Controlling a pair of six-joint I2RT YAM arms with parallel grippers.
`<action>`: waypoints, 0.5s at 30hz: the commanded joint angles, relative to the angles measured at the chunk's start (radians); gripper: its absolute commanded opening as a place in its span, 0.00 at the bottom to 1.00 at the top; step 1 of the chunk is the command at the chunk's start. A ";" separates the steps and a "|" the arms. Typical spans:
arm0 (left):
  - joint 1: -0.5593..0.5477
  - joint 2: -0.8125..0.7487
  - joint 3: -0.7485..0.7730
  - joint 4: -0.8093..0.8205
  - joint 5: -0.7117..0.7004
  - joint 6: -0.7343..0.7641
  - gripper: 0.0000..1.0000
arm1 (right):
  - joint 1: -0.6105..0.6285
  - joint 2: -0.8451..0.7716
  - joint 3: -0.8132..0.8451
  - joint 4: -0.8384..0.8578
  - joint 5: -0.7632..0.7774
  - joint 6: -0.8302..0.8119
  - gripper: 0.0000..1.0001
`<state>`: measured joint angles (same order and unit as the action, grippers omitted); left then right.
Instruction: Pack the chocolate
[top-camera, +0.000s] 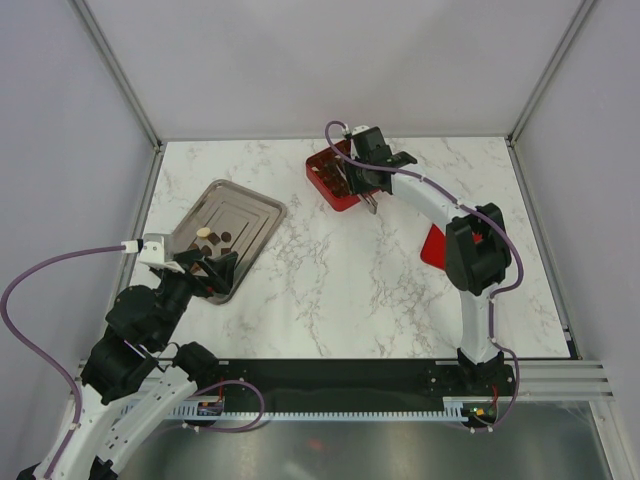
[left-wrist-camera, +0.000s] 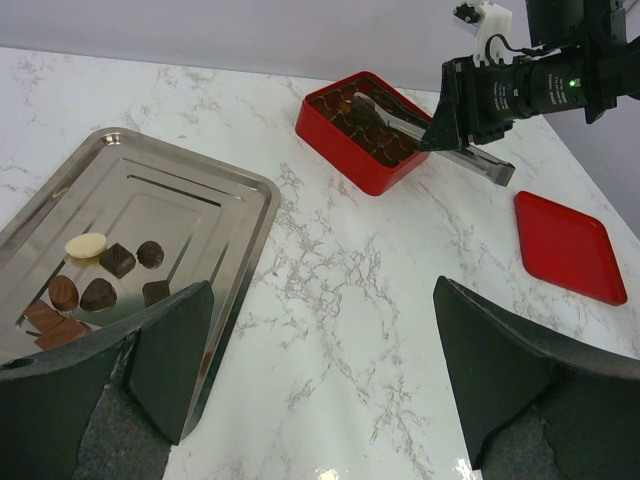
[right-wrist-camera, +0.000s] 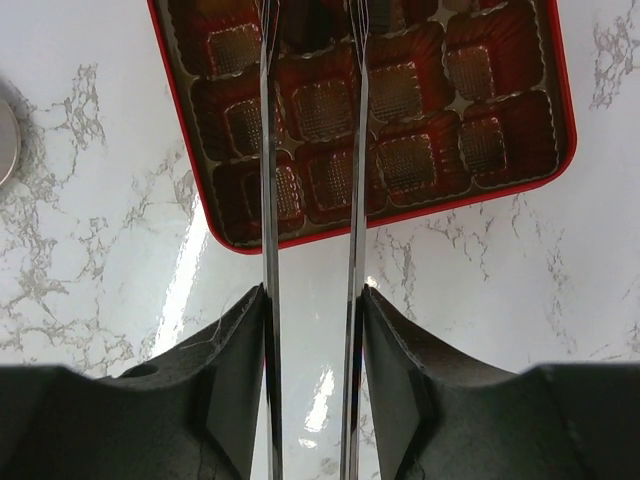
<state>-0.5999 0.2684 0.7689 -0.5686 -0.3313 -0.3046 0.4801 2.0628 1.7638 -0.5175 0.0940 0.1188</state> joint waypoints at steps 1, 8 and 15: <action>0.002 0.008 -0.002 0.044 -0.005 0.035 1.00 | -0.005 -0.041 0.056 0.013 -0.014 -0.001 0.49; 0.002 0.006 0.000 0.045 -0.003 0.035 1.00 | 0.024 -0.133 0.019 0.028 -0.073 0.021 0.48; 0.002 0.003 0.003 0.046 -0.002 0.035 1.00 | 0.153 -0.152 -0.020 0.063 -0.092 0.031 0.47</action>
<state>-0.5999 0.2684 0.7689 -0.5682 -0.3309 -0.3046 0.5690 1.9465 1.7565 -0.5037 0.0364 0.1349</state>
